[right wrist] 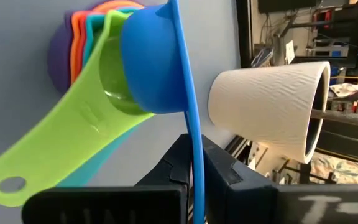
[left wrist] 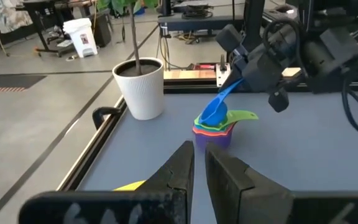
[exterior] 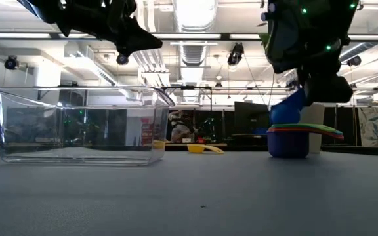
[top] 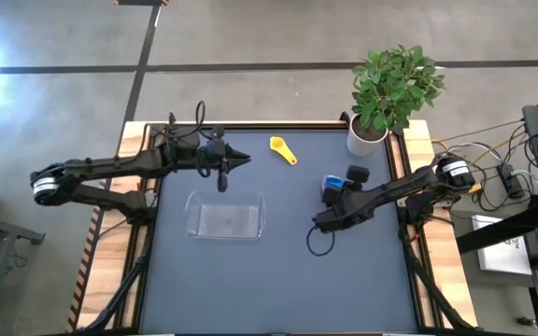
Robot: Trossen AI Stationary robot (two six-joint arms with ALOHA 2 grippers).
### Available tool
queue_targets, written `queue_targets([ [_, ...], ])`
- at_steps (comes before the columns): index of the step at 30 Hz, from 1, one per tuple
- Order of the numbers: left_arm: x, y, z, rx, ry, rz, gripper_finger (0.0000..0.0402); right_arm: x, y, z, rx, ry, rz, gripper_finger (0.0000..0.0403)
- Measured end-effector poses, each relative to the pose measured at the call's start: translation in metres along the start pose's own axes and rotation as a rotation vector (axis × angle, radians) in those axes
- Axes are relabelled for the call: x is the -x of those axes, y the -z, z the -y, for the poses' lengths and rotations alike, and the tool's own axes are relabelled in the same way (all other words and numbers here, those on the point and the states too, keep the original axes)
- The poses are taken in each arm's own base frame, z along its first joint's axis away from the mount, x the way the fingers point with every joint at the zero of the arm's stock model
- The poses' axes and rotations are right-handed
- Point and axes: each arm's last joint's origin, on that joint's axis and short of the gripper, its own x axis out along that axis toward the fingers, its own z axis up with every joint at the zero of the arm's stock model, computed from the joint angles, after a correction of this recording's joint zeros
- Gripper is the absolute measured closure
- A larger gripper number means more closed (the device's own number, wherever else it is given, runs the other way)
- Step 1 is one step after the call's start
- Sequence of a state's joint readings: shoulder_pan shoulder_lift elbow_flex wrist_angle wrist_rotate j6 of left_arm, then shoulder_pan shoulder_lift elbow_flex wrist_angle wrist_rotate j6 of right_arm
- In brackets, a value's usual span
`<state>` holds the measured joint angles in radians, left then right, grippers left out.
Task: Nest measuring cups in basket
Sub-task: Stack the blue measuring cup on the top of the green measuring cup, then stack the yellow measuring cup on the top of the blue measuring cup
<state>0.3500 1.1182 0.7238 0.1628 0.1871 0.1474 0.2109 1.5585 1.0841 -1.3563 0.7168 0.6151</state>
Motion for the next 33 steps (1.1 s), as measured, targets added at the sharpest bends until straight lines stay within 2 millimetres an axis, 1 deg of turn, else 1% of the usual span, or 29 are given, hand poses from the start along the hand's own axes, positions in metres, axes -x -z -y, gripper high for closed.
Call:
queue_targets([
  [5, -0.005, 0.002, 0.000, 0.001, 0.011, -0.003, 0.0380, -0.003, 0.002, -0.001, 0.003, 0.006, -0.007, 0.0393],
  [8, -0.008, 0.005, 0.000, 0.004, 0.017, -0.016, 0.0380, -0.001, 0.001, 0.000, -0.001, 0.000, -0.001, 0.0379],
  [11, -0.012, 0.009, -0.001, 0.010, 0.019, -0.031, 0.0380, 0.004, -0.001, 0.003, 0.001, -0.023, 0.012, 0.0350],
  [15, -0.016, 0.012, -0.001, 0.013, 0.022, -0.045, 0.0380, 0.010, -0.002, 0.008, -0.024, -0.082, 0.035, 0.0303],
  [20, -0.017, 0.013, -0.001, 0.014, 0.024, -0.048, 0.0380, 0.019, 0.003, 0.017, -0.062, -0.182, 0.049, 0.0250],
  [23, -0.017, 0.010, 0.001, 0.012, 0.096, -0.014, 0.0380, 0.024, 0.006, 0.023, -0.109, -0.230, 0.087, 0.0231],
  [27, -0.016, 0.003, 0.004, 0.017, 0.242, 0.073, 0.0386, 0.032, 0.007, 0.031, -0.196, -0.303, 0.203, 0.0228],
  [30, -0.016, 0.002, 0.004, 0.017, 0.242, 0.080, 0.0393, 0.037, 0.005, 0.036, -0.263, -0.378, 0.344, 0.0227],
  [33, -0.017, 0.003, 0.004, 0.020, 0.240, 0.074, 0.0398, 0.040, -0.001, 0.039, -0.309, -0.443, 0.523, 0.0227],
])
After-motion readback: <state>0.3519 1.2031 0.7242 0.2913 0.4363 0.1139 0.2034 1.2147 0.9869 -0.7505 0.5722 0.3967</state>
